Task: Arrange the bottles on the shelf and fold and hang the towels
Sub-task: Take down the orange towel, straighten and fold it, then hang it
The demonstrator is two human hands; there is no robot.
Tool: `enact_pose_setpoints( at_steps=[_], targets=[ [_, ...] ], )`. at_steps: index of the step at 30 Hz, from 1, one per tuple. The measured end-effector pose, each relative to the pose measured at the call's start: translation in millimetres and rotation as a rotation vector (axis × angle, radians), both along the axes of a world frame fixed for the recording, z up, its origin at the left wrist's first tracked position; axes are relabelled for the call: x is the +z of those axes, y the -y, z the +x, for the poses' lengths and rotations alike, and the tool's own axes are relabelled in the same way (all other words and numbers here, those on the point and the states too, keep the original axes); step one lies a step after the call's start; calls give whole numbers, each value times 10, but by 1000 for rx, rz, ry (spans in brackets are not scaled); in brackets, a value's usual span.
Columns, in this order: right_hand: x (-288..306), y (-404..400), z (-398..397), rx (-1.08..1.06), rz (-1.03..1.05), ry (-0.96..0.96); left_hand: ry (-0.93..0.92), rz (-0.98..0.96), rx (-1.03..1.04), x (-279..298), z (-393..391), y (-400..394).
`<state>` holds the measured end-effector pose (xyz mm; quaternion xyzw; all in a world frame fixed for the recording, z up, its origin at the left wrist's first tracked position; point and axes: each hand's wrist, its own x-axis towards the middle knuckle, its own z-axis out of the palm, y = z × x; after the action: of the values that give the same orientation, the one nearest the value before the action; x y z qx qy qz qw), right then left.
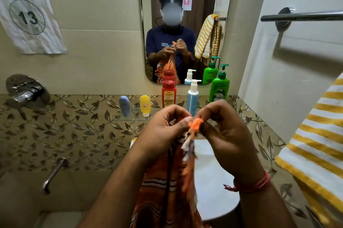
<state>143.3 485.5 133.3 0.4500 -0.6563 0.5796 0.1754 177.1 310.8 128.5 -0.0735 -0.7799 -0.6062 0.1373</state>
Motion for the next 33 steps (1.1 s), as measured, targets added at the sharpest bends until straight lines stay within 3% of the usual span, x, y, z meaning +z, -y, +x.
enact_pose_setpoints(
  at_steps=[3, 11, 16, 21, 27, 33],
  targets=[
    [-23, -23, 22, 87, -184, 214, -25, 61, 60, 44, 16, -16],
    [-209, 167, 8, 327, 117, 519, -154, 109, 117, 47, -15, -73],
    [-318, 252, 33, 72, 138, 394, -162, 62, 184, 66, 10, -9],
    [-288, 214, 5, 17, -15, 450, 73, 30, 29, 2, 92, 123],
    [-309, 266, 23, -16, 4, 452, 10, 254, 103, -51, 81, 126],
    [-290, 290, 71, -32, 0, 455, -32, 231, 187, -9, 122, 95]
  ],
)
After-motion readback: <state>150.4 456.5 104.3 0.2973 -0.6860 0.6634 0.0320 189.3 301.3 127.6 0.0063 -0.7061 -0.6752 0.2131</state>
